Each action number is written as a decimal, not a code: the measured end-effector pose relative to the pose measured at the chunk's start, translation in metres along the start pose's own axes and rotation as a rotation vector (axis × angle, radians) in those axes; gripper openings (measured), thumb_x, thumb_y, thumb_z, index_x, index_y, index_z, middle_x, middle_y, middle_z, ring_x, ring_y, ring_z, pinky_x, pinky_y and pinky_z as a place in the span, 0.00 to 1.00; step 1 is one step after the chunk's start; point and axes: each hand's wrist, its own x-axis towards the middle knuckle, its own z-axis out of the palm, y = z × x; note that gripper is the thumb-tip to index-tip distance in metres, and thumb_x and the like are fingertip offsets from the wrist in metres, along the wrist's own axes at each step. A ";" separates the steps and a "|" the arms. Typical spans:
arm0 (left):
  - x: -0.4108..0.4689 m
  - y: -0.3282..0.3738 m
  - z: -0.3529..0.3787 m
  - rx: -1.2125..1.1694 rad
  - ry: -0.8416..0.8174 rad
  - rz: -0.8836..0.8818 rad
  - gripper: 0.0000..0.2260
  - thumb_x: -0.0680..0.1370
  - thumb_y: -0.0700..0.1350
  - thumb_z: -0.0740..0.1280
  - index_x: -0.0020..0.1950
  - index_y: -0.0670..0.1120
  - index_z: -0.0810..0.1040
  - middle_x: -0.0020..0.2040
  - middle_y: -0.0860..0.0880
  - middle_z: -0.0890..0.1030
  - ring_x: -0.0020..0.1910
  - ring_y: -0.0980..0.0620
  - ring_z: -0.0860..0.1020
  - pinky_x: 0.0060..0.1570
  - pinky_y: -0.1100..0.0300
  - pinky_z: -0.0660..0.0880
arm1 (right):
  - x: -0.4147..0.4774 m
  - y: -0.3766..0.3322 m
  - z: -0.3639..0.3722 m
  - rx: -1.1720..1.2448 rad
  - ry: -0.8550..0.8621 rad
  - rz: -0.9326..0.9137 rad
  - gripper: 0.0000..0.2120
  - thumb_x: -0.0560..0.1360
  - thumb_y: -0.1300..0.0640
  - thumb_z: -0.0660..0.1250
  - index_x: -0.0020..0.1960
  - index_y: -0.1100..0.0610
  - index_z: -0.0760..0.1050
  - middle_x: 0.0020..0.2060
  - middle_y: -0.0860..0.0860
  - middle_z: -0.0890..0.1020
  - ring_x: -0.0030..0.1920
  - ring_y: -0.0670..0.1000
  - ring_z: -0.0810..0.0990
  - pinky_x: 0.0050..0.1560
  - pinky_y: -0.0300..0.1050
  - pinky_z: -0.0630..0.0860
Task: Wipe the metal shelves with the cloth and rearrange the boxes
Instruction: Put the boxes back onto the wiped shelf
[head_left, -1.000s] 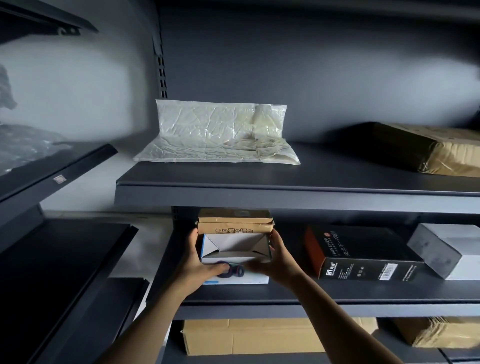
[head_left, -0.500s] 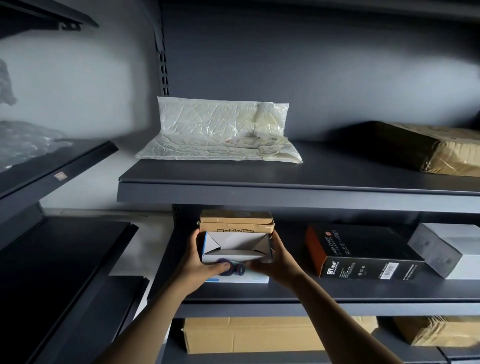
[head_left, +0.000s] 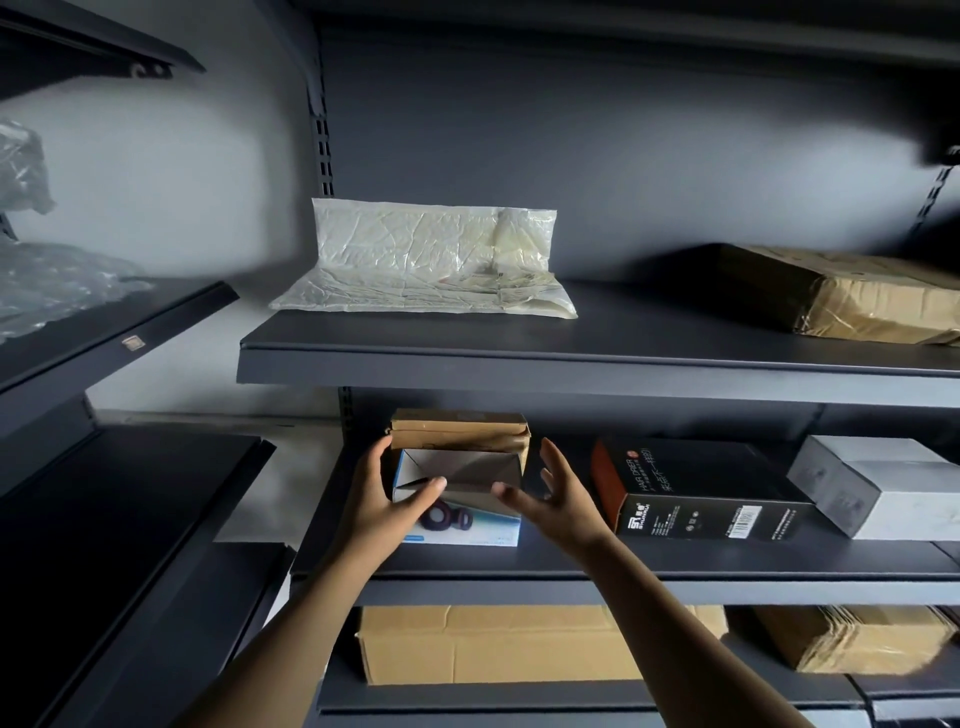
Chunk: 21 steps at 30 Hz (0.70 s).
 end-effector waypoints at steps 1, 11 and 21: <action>-0.004 0.004 0.001 -0.009 0.018 0.018 0.38 0.74 0.52 0.77 0.79 0.49 0.62 0.77 0.51 0.66 0.76 0.52 0.65 0.68 0.63 0.61 | -0.005 -0.004 -0.003 -0.008 0.008 -0.008 0.58 0.63 0.36 0.76 0.83 0.53 0.51 0.81 0.51 0.60 0.80 0.53 0.59 0.75 0.48 0.63; -0.074 0.075 0.018 -0.220 0.136 0.110 0.37 0.66 0.64 0.74 0.72 0.53 0.71 0.64 0.60 0.74 0.60 0.67 0.73 0.52 0.78 0.67 | -0.092 -0.040 -0.045 0.136 0.176 -0.172 0.47 0.68 0.36 0.73 0.80 0.52 0.61 0.77 0.47 0.67 0.77 0.46 0.64 0.74 0.42 0.64; -0.175 0.178 0.103 -0.430 -0.284 0.261 0.33 0.66 0.63 0.73 0.69 0.56 0.72 0.68 0.58 0.77 0.68 0.67 0.72 0.70 0.62 0.67 | -0.250 -0.042 -0.155 0.171 0.480 -0.205 0.35 0.71 0.38 0.71 0.75 0.45 0.67 0.72 0.41 0.72 0.70 0.40 0.71 0.71 0.42 0.69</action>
